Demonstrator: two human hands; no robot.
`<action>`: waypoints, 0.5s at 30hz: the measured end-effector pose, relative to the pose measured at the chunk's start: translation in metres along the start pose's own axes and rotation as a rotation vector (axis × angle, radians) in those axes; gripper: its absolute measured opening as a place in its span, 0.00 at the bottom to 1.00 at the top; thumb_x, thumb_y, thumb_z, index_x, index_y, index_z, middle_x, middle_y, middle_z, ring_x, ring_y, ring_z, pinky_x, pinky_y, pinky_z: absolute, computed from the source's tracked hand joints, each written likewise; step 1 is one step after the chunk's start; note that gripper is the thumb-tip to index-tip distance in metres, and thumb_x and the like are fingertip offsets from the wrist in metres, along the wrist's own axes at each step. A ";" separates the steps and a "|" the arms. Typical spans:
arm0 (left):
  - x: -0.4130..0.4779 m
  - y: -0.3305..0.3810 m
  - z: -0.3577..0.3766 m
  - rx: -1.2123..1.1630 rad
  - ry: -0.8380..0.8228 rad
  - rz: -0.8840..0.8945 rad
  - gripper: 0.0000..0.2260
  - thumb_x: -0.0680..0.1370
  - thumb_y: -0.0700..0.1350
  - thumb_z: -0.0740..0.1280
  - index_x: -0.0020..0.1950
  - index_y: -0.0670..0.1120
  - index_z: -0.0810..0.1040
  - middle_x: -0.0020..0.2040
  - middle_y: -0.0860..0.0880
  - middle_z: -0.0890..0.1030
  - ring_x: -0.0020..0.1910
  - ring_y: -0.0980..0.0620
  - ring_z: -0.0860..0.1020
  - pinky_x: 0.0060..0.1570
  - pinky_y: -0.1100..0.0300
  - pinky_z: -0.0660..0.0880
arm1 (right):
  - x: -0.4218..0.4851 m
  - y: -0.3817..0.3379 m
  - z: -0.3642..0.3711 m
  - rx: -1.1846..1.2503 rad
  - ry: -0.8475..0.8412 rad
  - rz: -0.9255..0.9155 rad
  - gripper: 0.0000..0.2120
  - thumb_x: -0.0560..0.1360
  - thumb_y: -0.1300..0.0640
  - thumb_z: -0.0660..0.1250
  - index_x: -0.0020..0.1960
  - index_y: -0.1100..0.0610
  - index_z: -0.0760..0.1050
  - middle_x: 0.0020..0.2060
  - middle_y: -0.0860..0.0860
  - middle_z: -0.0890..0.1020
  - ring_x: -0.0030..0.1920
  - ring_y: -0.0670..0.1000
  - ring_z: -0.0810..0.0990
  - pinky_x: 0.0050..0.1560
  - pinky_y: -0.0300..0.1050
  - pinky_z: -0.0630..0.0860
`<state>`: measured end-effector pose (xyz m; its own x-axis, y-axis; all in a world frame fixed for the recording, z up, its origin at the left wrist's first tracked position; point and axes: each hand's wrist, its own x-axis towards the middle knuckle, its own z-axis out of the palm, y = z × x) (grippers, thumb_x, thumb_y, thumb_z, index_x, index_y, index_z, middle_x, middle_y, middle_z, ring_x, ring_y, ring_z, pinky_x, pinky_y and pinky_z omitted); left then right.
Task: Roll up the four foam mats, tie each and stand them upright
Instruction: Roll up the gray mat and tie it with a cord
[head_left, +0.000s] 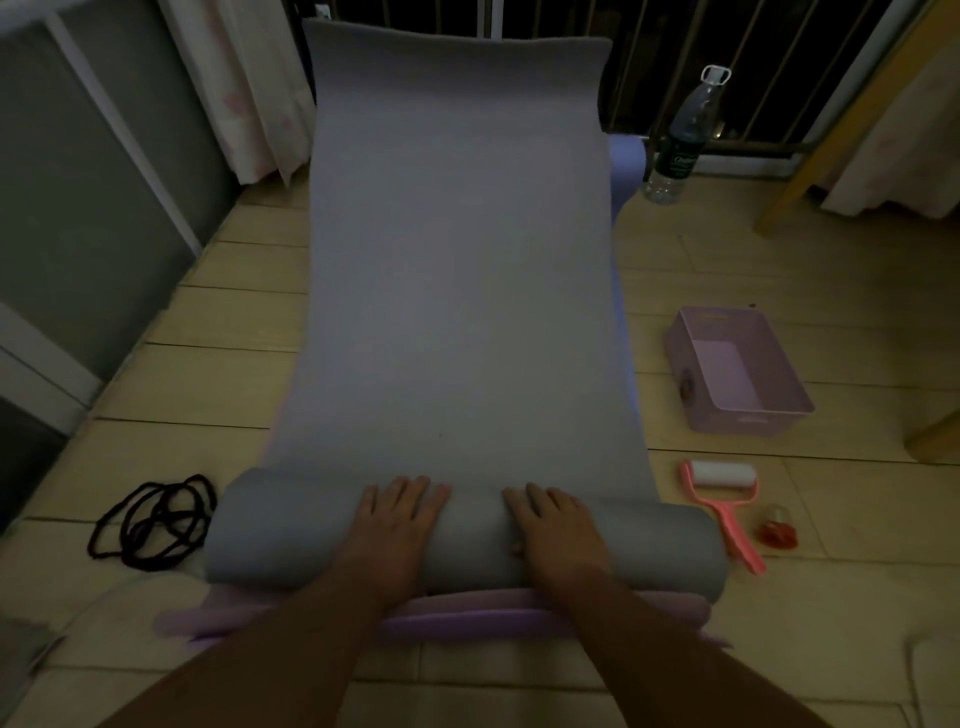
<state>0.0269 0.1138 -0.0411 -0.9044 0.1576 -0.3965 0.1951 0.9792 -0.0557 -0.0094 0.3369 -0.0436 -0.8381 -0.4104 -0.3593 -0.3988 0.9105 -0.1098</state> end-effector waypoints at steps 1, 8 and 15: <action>0.001 0.001 -0.003 0.020 -0.003 -0.013 0.47 0.72 0.61 0.67 0.79 0.52 0.39 0.79 0.43 0.51 0.77 0.43 0.52 0.74 0.44 0.48 | -0.002 -0.002 0.003 0.014 -0.023 0.008 0.34 0.79 0.45 0.60 0.80 0.48 0.48 0.79 0.55 0.55 0.77 0.57 0.54 0.75 0.52 0.49; 0.011 0.004 -0.027 0.022 0.044 -0.059 0.41 0.70 0.62 0.68 0.77 0.51 0.54 0.67 0.46 0.70 0.66 0.44 0.68 0.67 0.49 0.59 | -0.007 -0.003 -0.008 -0.085 -0.081 0.079 0.49 0.72 0.41 0.68 0.79 0.43 0.37 0.79 0.58 0.49 0.78 0.63 0.46 0.74 0.66 0.42; -0.008 0.001 0.001 -0.062 0.195 -0.150 0.41 0.55 0.66 0.74 0.65 0.51 0.74 0.50 0.46 0.77 0.48 0.43 0.75 0.50 0.49 0.71 | 0.013 -0.009 -0.023 -0.099 -0.007 -0.031 0.36 0.71 0.46 0.70 0.75 0.48 0.58 0.67 0.54 0.71 0.67 0.59 0.69 0.69 0.54 0.60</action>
<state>0.0348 0.1130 -0.0389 -0.9787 0.0258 -0.2035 0.0351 0.9985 -0.0419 -0.0255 0.3225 -0.0263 -0.8224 -0.4372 -0.3641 -0.4591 0.8879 -0.0293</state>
